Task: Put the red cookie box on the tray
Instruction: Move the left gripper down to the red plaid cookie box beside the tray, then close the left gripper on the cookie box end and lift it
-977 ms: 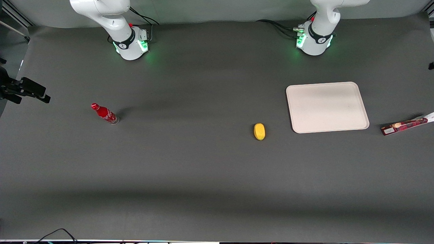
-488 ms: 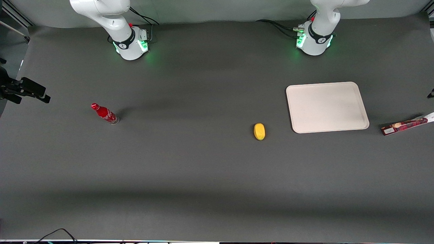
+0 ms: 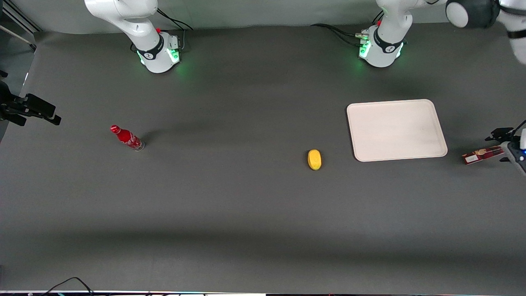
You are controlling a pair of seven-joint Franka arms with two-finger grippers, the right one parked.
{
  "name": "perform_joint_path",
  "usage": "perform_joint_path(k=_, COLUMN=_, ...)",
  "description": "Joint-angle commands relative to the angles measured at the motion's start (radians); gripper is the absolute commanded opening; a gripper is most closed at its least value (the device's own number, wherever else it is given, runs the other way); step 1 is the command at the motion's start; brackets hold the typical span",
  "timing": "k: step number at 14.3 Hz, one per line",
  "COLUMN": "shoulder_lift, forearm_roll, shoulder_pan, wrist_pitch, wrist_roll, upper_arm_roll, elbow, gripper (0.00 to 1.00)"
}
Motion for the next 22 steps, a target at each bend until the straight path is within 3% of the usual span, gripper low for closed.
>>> perform_joint_path(k=1, shoulder_lift=0.016, forearm_roll=-0.074, shoulder_pan=-0.01, wrist_pitch=0.095, wrist_roll=0.073, upper_arm_roll=0.023, elbow=-0.056, gripper=0.47)
perform_joint_path(k=2, shoulder_lift=0.017, forearm_roll=-0.083, shoulder_pan=-0.008, wrist_pitch=0.101, wrist_roll=0.073, upper_arm_roll=0.023, elbow=-0.059, gripper=0.05)
perform_joint_path(k=3, shoulder_lift=0.021, forearm_roll=-0.089, shoulder_pan=-0.008, wrist_pitch=0.099, wrist_roll=0.069, upper_arm_roll=0.023, elbow=-0.059, gripper=0.0)
perform_joint_path(k=9, shoulder_lift=-0.01, forearm_roll=-0.08, shoulder_pan=-0.025, wrist_pitch=-0.032, wrist_roll=-0.06, upper_arm_roll=0.046, elbow=0.008, gripper=0.0)
perform_joint_path(k=14, shoulder_lift=-0.056, forearm_roll=-0.052, shoulder_pan=-0.039, wrist_pitch=-0.484, wrist_roll=-0.316, upper_arm_roll=0.126, elbow=0.282, gripper=0.0)
perform_joint_path(k=20, shoulder_lift=-0.225, forearm_roll=0.132, shoulder_pan=-0.1, wrist_pitch=-0.874, wrist_roll=-0.845, upper_arm_roll=0.115, elbow=0.507, gripper=0.0)
perform_joint_path(k=22, shoulder_lift=-0.327, forearm_roll=0.208, shoulder_pan=-0.11, wrist_pitch=-0.919, wrist_roll=-1.0, upper_arm_roll=0.031, elbow=0.495, gripper=0.0)
